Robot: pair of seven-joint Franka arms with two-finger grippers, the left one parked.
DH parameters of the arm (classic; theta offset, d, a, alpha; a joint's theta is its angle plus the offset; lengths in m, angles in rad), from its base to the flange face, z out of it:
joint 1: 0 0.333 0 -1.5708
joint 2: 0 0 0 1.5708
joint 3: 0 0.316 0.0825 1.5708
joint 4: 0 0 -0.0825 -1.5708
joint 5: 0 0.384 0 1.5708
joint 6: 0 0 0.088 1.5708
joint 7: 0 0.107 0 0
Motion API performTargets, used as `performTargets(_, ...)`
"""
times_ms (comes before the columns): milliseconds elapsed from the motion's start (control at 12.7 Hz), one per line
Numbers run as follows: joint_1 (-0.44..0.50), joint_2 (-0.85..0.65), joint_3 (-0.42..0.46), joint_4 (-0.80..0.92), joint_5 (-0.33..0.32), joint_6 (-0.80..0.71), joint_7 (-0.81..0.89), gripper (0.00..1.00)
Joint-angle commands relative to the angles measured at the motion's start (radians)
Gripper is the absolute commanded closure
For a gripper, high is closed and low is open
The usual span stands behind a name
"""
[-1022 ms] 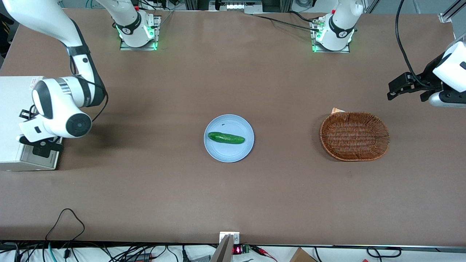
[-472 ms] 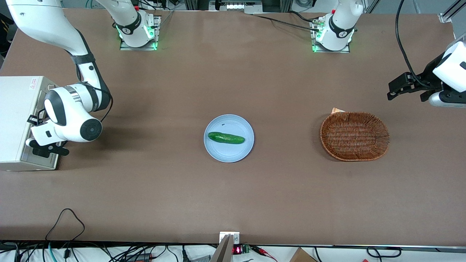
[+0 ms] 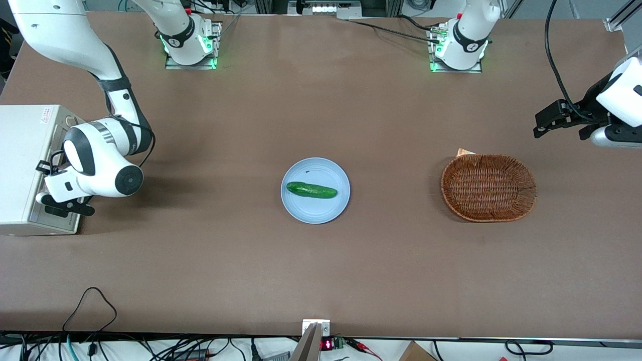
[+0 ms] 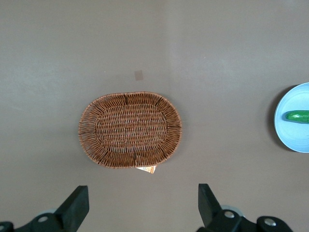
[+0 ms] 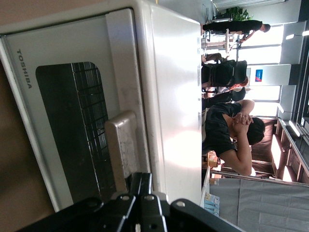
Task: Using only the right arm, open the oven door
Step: 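Pull the door handle outward and down with the right gripper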
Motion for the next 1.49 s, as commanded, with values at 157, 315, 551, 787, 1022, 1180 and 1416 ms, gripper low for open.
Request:
performTargets(157, -0.002, 0.039, 0.003, 0.014, -0.017, 0.006, 0.087, 0.98)
performTargets(315, -0.006, 0.043, 0.005, 0.014, -0.011, 0.021, 0.085, 0.98)
performTargets(551, -0.002, 0.042, 0.011, 0.02, 0.061, 0.038, 0.072, 0.98)
performTargets(787, 0.027, 0.04, 0.013, 0.022, 0.116, 0.037, 0.07, 0.97)
performTargets(1022, 0.05, 0.04, 0.013, 0.048, 0.187, 0.035, 0.068, 0.97)
performTargets(1180, 0.05, 0.046, 0.014, 0.049, 0.231, 0.041, 0.068, 0.97)
performTargets(1416, 0.067, 0.063, 0.014, 0.051, 0.277, 0.058, 0.068, 0.97)
